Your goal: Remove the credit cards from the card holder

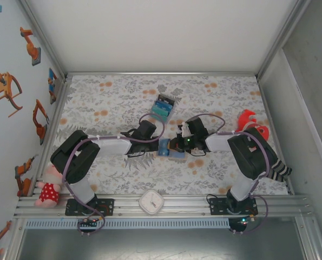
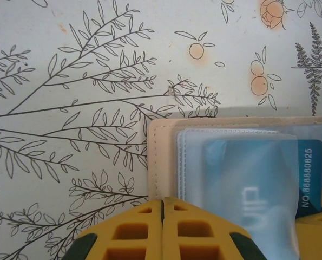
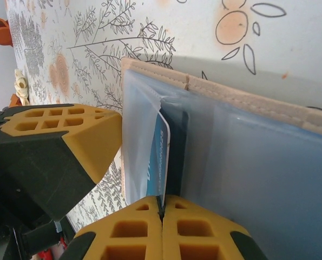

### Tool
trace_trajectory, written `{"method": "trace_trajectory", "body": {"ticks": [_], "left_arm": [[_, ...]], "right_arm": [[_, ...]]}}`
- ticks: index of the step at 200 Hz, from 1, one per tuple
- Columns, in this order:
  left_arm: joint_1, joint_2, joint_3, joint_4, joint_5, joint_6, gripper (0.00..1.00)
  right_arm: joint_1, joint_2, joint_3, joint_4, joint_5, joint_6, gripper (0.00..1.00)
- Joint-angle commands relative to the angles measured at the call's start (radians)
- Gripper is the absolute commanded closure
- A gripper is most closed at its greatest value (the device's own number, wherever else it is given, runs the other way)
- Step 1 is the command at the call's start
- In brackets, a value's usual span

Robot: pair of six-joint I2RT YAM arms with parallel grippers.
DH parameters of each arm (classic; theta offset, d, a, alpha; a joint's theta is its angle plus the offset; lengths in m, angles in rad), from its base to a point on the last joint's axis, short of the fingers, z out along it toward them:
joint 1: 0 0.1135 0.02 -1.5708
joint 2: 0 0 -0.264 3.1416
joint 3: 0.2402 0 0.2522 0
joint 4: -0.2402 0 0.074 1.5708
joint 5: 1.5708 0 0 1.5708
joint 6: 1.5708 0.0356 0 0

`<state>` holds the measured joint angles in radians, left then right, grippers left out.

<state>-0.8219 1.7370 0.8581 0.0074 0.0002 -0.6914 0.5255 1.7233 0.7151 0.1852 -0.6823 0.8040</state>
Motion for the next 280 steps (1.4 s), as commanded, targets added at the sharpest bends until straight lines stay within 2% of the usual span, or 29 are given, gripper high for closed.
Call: {"method": "trace_trajectory", "body": {"ticks": [1,130,187,242,280], "left_arm": [[0.013,0.014,-0.019,-0.084,-0.032,-0.01,1.0],[0.044,-0.051,-0.08,-0.061,-0.051,-0.012,1.0],[0.091,-0.107,-0.092,-0.078,-0.07,0.092,1.0],[0.109,-0.19,-0.07,-0.123,-0.087,0.138,0.83],[0.108,-0.299,-0.091,-0.142,-0.138,0.119,0.65]], "right_arm": [[-0.016,-0.024,-0.022,-0.099,0.053,-0.037,0.97],[-0.035,-0.212,0.002,-0.298,0.144,-0.137,1.0],[-0.035,-0.288,0.058,-0.355,0.167,-0.199,1.0],[-0.035,-0.311,0.196,-0.469,0.24,-0.346,1.0],[-0.034,-0.251,0.382,-0.593,0.321,-0.531,1.0]]}}
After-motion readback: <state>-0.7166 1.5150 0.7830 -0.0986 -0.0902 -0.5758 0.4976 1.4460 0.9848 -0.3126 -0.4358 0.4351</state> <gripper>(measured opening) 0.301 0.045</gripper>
